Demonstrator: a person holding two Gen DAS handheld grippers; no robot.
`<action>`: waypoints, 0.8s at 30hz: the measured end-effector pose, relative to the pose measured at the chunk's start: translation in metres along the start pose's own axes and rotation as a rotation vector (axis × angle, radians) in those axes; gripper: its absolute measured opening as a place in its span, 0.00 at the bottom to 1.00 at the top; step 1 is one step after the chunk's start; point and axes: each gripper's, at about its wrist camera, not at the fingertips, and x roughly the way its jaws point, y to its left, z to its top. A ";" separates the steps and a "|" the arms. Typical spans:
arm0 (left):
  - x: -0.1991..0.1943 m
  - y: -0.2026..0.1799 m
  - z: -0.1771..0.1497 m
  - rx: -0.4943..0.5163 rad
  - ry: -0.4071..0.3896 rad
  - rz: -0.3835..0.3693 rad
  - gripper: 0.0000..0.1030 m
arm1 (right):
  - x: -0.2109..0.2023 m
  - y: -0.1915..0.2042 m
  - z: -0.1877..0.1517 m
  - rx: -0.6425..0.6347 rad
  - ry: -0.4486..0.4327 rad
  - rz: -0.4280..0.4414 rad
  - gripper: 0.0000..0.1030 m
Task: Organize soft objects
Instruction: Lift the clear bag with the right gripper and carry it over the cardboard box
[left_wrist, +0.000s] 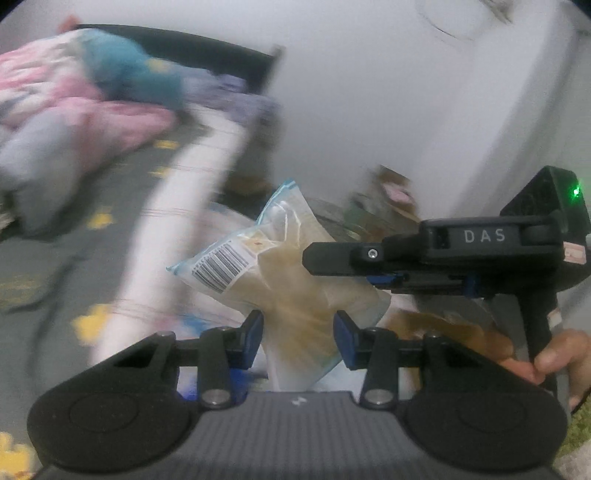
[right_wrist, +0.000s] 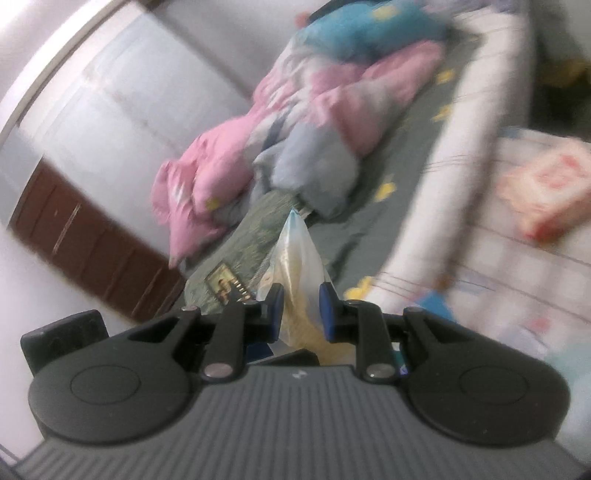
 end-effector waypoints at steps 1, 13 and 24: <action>0.009 -0.015 -0.001 0.017 0.018 -0.028 0.42 | -0.018 -0.008 -0.006 0.016 -0.021 -0.015 0.19; 0.177 -0.187 -0.029 0.272 0.326 -0.210 0.44 | -0.213 -0.184 -0.096 0.371 -0.258 -0.170 0.19; 0.280 -0.211 -0.038 0.388 0.444 -0.114 0.47 | -0.219 -0.320 -0.132 0.650 -0.286 -0.136 0.20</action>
